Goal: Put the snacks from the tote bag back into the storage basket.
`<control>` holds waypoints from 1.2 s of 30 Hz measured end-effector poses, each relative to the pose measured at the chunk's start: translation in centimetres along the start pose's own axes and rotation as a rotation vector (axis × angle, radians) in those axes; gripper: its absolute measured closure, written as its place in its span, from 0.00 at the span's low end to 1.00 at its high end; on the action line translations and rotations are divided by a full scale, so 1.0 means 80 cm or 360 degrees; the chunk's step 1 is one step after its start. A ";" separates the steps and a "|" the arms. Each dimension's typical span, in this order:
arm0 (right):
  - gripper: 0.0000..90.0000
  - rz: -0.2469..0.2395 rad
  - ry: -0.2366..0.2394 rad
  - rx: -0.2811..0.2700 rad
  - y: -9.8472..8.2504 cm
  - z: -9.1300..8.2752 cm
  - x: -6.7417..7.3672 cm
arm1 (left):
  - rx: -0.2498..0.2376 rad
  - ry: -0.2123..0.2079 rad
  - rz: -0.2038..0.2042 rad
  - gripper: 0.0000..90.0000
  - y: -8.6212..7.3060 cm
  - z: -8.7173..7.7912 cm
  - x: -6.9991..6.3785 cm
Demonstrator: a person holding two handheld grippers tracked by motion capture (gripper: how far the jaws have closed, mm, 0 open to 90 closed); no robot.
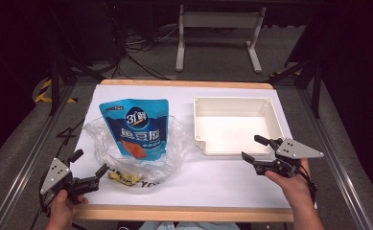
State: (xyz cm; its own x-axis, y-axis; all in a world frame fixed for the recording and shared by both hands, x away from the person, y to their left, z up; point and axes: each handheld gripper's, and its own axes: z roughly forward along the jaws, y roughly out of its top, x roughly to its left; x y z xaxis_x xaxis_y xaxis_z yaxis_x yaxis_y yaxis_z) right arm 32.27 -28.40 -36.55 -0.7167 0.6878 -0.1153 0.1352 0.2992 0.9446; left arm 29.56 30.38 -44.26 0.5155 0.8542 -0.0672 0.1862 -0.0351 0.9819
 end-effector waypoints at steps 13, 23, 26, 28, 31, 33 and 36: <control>0.32 0.0046 -0.0016 -0.0047 0.029 0.000 -0.001 | 0.0013 0.0008 0.0003 0.00 0.000 0.000 0.001; 0.31 0.0031 -0.0022 -0.0057 0.041 0.005 -0.004 | 0.0020 0.0009 -0.0002 0.00 0.000 0.000 0.002; 0.32 -0.0004 0.0043 -0.0071 0.055 0.011 0.001 | 0.0023 0.0008 0.0002 0.00 0.000 0.000 0.001; 0.32 -0.0014 0.0053 -0.0069 0.059 0.013 0.003 | 0.0023 0.0010 0.0002 0.00 0.000 0.000 0.001; 0.31 -0.0041 0.0093 -0.0067 0.070 0.021 0.008 | 0.0022 0.0012 -0.0001 0.00 0.000 0.000 0.002; 0.31 -0.0064 0.0109 -0.0067 0.079 0.027 0.011 | 0.0022 0.0012 -0.0002 0.00 0.000 0.000 0.002; 0.31 -0.0082 0.0135 -0.0080 0.089 0.037 0.016 | 0.0007 0.0010 -0.0003 0.00 -0.001 0.000 0.002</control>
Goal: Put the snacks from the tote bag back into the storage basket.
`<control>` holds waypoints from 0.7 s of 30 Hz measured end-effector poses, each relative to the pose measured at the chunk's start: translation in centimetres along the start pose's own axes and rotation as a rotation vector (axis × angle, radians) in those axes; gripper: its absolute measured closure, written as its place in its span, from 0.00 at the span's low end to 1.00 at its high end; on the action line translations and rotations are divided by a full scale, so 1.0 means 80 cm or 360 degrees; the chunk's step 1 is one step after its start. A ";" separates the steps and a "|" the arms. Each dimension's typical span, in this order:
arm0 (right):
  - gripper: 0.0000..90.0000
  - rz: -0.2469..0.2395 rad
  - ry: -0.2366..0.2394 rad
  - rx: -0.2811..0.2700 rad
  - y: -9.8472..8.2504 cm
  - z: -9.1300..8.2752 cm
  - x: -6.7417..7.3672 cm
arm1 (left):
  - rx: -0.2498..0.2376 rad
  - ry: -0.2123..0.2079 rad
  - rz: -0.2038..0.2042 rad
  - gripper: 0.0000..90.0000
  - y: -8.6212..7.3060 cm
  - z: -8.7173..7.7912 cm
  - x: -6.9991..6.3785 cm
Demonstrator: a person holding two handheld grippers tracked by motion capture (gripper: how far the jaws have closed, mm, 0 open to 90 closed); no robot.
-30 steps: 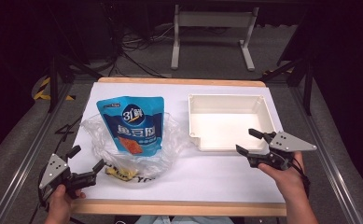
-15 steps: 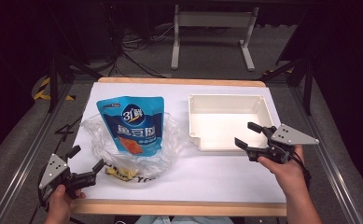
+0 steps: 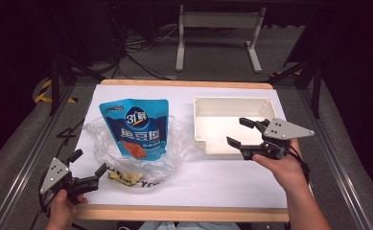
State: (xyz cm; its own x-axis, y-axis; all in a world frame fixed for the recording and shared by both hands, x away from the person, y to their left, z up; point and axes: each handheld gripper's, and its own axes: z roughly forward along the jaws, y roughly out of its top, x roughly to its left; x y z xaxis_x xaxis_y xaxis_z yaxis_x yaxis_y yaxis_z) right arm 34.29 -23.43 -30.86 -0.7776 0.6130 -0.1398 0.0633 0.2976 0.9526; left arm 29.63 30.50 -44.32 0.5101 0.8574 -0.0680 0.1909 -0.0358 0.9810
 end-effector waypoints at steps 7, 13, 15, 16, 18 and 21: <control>0.30 -0.0036 0.0028 -0.0013 0.017 0.020 0.006 | 0.0010 -0.0001 0.0006 0.00 0.001 -0.001 0.000; 0.30 -0.0038 0.0053 -0.0007 0.028 0.040 0.010 | 0.0011 -0.0004 0.0007 0.00 0.001 -0.001 0.001; 0.30 -0.0023 0.0075 -0.0025 0.033 0.048 0.010 | 0.0011 -0.0004 0.0006 0.00 0.001 -0.001 0.001; 0.30 -0.0034 0.0071 -0.0033 0.034 0.051 0.010 | 0.0009 -0.0005 0.0005 0.00 0.001 -0.001 0.001; 0.31 -0.0033 0.0069 -0.0041 0.038 0.058 0.011 | 0.0010 -0.0006 0.0002 0.00 0.001 -0.001 0.001; 0.31 -0.0040 0.0079 -0.0062 0.043 0.067 0.011 | 0.0008 -0.0004 -0.0001 0.00 0.001 -0.001 0.001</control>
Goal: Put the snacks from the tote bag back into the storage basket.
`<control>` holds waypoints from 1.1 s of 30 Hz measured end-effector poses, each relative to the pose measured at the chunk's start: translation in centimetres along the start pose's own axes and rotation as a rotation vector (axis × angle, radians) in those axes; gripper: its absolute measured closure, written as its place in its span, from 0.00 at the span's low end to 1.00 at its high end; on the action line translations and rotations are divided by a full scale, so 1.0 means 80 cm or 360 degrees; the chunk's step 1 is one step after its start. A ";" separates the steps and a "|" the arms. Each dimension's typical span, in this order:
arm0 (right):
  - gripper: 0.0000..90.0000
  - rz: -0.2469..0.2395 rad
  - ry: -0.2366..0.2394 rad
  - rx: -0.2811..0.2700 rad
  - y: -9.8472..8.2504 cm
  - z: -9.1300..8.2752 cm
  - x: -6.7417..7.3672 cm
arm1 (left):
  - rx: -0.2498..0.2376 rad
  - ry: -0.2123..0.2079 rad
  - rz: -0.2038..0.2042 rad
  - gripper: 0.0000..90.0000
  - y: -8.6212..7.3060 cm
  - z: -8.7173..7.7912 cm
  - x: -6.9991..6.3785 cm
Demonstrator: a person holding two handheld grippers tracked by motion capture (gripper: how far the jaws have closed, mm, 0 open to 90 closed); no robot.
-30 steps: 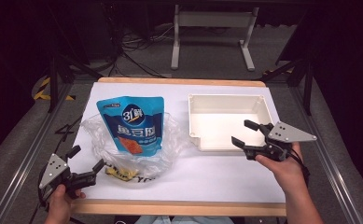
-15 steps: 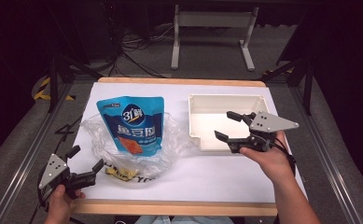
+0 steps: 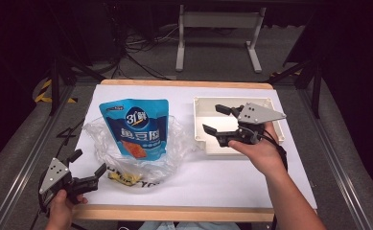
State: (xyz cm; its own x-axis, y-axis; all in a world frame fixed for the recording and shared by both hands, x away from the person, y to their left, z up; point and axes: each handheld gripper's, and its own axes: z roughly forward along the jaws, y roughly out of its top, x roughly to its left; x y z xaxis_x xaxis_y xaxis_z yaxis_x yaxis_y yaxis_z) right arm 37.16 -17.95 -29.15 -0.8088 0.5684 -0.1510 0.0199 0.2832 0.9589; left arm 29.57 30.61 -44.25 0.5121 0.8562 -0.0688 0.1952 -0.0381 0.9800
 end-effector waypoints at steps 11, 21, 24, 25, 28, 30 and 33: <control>0.33 0.0026 0.0099 0.0015 0.013 0.035 0.011 | -0.0006 -0.0006 -0.0005 0.00 0.000 -0.001 0.000; 0.31 0.0019 0.0146 0.0018 0.021 0.067 0.019 | 0.0001 -0.0008 -0.0009 0.00 0.000 -0.001 0.001; 0.31 0.0018 0.0173 0.0014 0.023 0.075 0.021 | -0.0007 -0.0007 -0.0009 0.00 0.000 -0.001 0.001; 0.31 0.0023 0.0179 0.0011 0.023 0.077 0.022 | -0.0007 -0.0007 -0.0009 0.00 0.000 -0.001 0.001; 0.31 0.0029 0.0197 0.0008 0.024 0.084 0.023 | 0.0000 -0.0006 -0.0010 0.00 0.001 -0.001 0.001; 0.30 0.0035 0.0213 0.0007 0.024 0.089 0.025 | -0.0021 -0.0010 -0.0018 0.00 0.000 0.000 0.001; 0.29 0.0036 0.0228 0.0005 0.024 0.096 0.028 | -0.0011 -0.0010 -0.0015 0.00 0.000 -0.001 0.002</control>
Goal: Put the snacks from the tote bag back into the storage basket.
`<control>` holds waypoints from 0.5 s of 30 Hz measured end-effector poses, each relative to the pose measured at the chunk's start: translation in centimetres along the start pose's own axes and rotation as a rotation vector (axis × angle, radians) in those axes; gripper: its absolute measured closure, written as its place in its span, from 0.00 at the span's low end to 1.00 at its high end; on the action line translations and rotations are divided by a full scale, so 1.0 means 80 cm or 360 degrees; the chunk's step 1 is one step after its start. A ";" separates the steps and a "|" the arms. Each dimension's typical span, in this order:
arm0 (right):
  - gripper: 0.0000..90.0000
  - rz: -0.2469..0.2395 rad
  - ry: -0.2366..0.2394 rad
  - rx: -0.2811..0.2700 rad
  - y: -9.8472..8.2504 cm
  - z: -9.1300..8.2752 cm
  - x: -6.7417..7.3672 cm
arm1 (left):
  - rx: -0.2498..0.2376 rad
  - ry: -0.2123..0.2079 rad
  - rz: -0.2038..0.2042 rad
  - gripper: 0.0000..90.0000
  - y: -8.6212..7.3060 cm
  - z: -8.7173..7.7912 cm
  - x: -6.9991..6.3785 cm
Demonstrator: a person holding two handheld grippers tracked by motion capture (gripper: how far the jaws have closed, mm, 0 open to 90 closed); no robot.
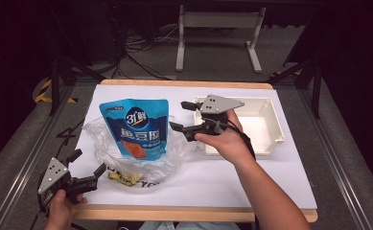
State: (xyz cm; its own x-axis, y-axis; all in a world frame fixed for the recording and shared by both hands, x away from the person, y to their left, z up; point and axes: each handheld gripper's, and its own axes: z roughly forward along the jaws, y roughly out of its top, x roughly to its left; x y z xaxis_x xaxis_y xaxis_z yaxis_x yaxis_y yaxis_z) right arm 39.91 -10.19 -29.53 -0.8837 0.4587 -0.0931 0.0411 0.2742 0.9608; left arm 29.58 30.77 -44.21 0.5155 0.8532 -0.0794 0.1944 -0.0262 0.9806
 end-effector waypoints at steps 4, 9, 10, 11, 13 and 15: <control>0.28 0.0003 0.0023 0.0012 -0.003 0.012 0.002 | -0.0004 0.0000 -0.0004 0.00 0.000 0.000 0.000; 0.28 0.0019 0.0051 0.0013 -0.007 0.024 0.003 | -0.0004 -0.0002 -0.0005 0.00 0.000 0.000 0.000; 0.28 0.0022 0.0061 0.0018 -0.011 0.032 0.002 | -0.0003 -0.0004 -0.0004 0.00 0.000 -0.001 0.001; 0.28 0.0022 0.0061 0.0018 -0.011 0.032 0.002 | -0.0003 -0.0004 -0.0004 0.00 0.000 -0.001 0.001; 0.28 0.0028 0.0073 0.0036 -0.017 0.042 0.003 | -0.0005 -0.0001 -0.0005 0.00 0.000 -0.001 0.001; 0.28 0.0026 0.0077 0.0040 -0.019 0.045 0.003 | -0.0006 -0.0001 -0.0006 0.00 0.000 -0.001 0.001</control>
State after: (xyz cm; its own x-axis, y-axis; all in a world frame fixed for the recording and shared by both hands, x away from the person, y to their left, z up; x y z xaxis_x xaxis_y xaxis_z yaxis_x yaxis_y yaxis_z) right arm 41.28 -7.48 -31.97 -0.9042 0.4223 -0.0641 0.0670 0.2884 0.9552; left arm 29.56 30.83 -44.19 0.5151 0.8531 -0.0832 0.1933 -0.0210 0.9809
